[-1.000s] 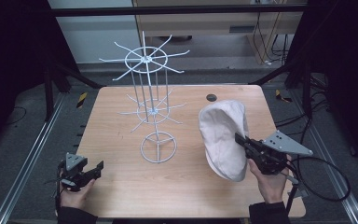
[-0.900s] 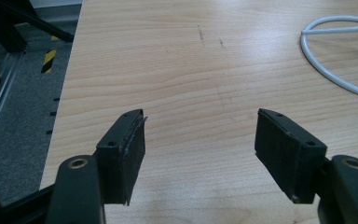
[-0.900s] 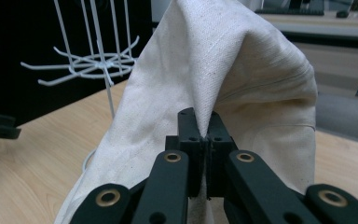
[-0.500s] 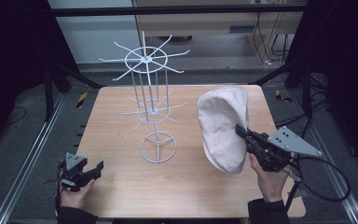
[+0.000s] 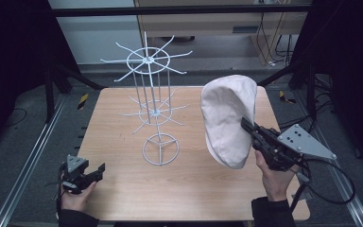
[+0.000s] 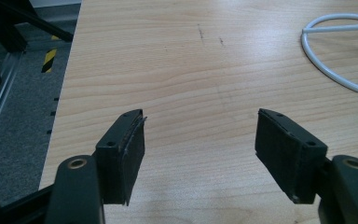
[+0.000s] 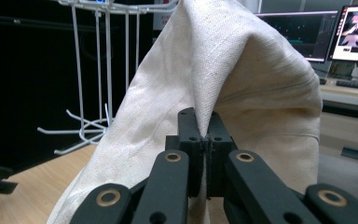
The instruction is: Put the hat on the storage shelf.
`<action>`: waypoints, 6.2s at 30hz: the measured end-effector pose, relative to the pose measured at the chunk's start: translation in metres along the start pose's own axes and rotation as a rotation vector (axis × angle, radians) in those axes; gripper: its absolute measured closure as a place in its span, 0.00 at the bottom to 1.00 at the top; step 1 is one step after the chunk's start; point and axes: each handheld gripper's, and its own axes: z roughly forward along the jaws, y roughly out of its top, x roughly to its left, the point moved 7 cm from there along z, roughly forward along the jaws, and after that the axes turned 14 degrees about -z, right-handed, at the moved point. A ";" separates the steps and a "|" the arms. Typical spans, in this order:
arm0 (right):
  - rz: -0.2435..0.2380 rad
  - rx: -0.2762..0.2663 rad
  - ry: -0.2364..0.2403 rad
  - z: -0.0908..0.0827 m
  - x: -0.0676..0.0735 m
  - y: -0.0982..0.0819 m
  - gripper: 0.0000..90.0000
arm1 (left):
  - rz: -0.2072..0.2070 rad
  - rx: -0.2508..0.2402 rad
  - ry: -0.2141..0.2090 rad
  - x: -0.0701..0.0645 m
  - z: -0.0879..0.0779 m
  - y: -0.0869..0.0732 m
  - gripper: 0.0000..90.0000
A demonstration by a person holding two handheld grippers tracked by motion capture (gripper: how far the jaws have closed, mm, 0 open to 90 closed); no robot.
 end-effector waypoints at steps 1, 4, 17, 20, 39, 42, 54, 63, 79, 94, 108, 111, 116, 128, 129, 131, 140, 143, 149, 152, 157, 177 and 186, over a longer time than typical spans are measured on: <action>-0.001 -0.007 -0.002 0.001 0.000 0.002 0.99 | -0.002 0.001 0.001 0.000 0.000 0.000 0.37; -0.004 -0.028 -0.002 0.002 0.000 0.009 0.99 | -0.002 0.000 0.001 0.000 0.000 0.000 0.37; -0.020 -0.118 0.006 0.006 0.001 0.041 0.99 | 0.000 -0.001 -0.001 0.000 0.000 0.000 0.37; -0.029 -0.145 0.007 0.007 0.002 0.052 0.99 | 0.002 0.001 -0.001 0.000 0.000 0.000 0.37; -0.078 -0.222 0.010 0.022 0.008 0.097 0.99 | 0.051 -0.049 0.001 -0.002 -0.001 0.003 0.41; -0.086 -0.222 0.022 0.027 0.012 0.101 0.99 | 0.048 -0.048 0.001 -0.001 -0.001 0.003 0.41; -0.109 -0.182 0.071 0.057 0.030 0.098 0.99 | 0.029 -0.031 -0.006 0.000 0.001 0.002 0.40; -0.097 -0.148 0.095 0.070 0.039 0.084 0.99 | 0.028 -0.037 0.009 0.003 0.000 0.003 0.40; -0.071 -0.095 0.131 0.076 0.049 0.061 0.98 | 0.018 0.005 -0.007 0.001 0.003 -0.001 0.40; -0.057 -0.014 0.166 0.077 0.055 0.039 0.95 | 0.017 0.012 -0.013 0.000 0.002 -0.001 0.39; -0.050 0.045 0.184 0.083 0.062 0.022 0.92 | 0.009 0.015 -0.017 0.000 0.002 -0.001 0.38; -0.047 0.053 0.187 0.084 0.062 0.020 0.91 | 0.008 0.016 -0.018 0.000 0.002 -0.001 0.38; -0.048 0.067 0.191 0.085 0.063 0.017 0.89 | 0.007 0.017 -0.019 0.000 0.002 -0.001 0.38; -0.050 0.082 0.182 0.084 0.061 0.011 0.76 | 0.006 0.020 -0.019 0.000 0.002 -0.002 0.38; -0.052 0.082 0.175 0.084 0.060 0.010 0.74 | 0.007 0.019 -0.018 0.000 0.002 -0.002 0.38; -0.048 0.083 0.166 0.084 0.058 0.009 0.69 | 0.009 0.021 -0.019 0.000 0.002 -0.002 0.38; -0.032 0.084 0.129 0.082 0.050 0.003 0.54 | 0.010 0.023 -0.021 -0.001 0.002 -0.002 0.38; -0.034 0.091 0.121 0.080 0.047 0.001 0.51 | 0.010 0.023 -0.020 0.000 0.002 -0.002 0.38; -0.010 0.102 0.107 0.074 0.039 -0.008 0.45 | 0.009 0.023 -0.021 -0.001 0.002 -0.002 0.38; -0.007 0.114 0.103 0.071 0.036 -0.014 0.42 | 0.009 0.022 -0.021 -0.001 0.002 -0.002 0.38; 0.015 0.140 0.090 0.064 0.030 -0.030 0.37 | 0.008 0.024 -0.023 -0.001 0.002 -0.002 0.38; 0.062 0.333 0.075 0.035 0.018 -0.123 0.18 | 0.018 0.016 -0.048 -0.004 0.001 -0.002 0.37; 0.058 0.462 0.036 0.023 0.011 -0.171 0.17 | 0.018 0.018 -0.067 -0.007 0.001 -0.002 0.37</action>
